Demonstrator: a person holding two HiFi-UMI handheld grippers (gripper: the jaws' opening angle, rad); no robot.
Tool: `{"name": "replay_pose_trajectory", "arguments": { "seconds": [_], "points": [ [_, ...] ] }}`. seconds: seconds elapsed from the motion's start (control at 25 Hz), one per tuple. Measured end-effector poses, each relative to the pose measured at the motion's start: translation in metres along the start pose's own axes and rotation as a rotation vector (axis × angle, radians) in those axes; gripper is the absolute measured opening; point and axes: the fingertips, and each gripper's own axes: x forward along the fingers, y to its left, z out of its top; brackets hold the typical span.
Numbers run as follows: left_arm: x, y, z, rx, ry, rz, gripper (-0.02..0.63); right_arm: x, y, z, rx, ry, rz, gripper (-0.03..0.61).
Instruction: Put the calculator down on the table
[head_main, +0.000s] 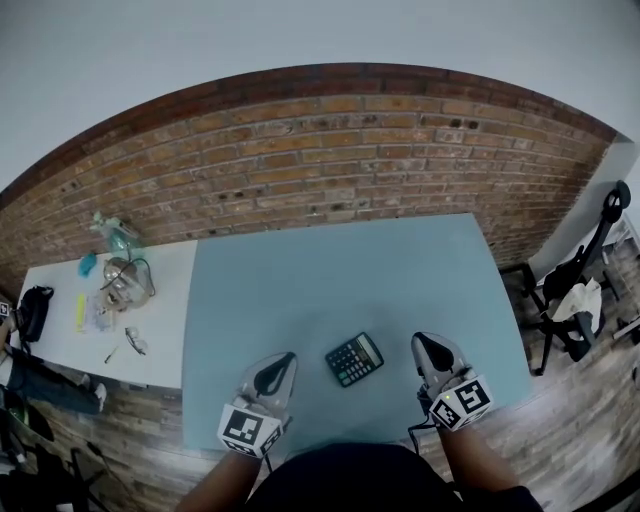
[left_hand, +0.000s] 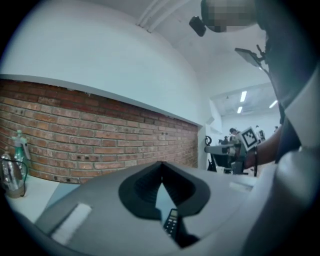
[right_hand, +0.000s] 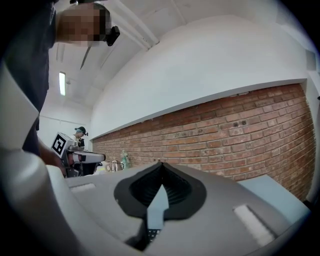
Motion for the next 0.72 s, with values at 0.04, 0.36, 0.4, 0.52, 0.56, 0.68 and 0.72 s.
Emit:
{"name": "replay_pose_trajectory", "arguments": {
  "seconds": [0.04,0.36,0.4,0.52,0.56,0.68,0.72],
  "points": [
    [-0.002,0.001,0.001,0.001,-0.010,0.007,-0.003,0.000,0.002,-0.002,-0.001,0.003,0.004,0.002],
    [-0.003,0.004,0.001,0.008,0.003,0.002,-0.003,0.002,0.003,0.000,0.055,-0.028,-0.008,0.002],
    [-0.003,0.003,0.001,0.004,0.004,-0.001,-0.003,0.003,0.003,0.001,0.054,-0.032,-0.008,0.002],
    [-0.004,0.001,0.000,0.009,0.002,-0.014,-0.003,0.005,0.005,0.001,0.044,-0.033,-0.014,0.002],
    [-0.005,0.001,0.000,0.012,0.003,-0.017,-0.003,0.005,0.005,0.000,0.042,-0.032,-0.018,0.002],
    [-0.004,0.003,0.010,-0.021,-0.008,-0.002,-0.003,0.012,0.005,0.000,0.042,-0.031,-0.015,0.002],
    [-0.007,0.008,0.010,-0.017,-0.008,0.009,-0.003,0.018,0.007,-0.001,0.042,-0.031,-0.006,0.002]
  ]
}}
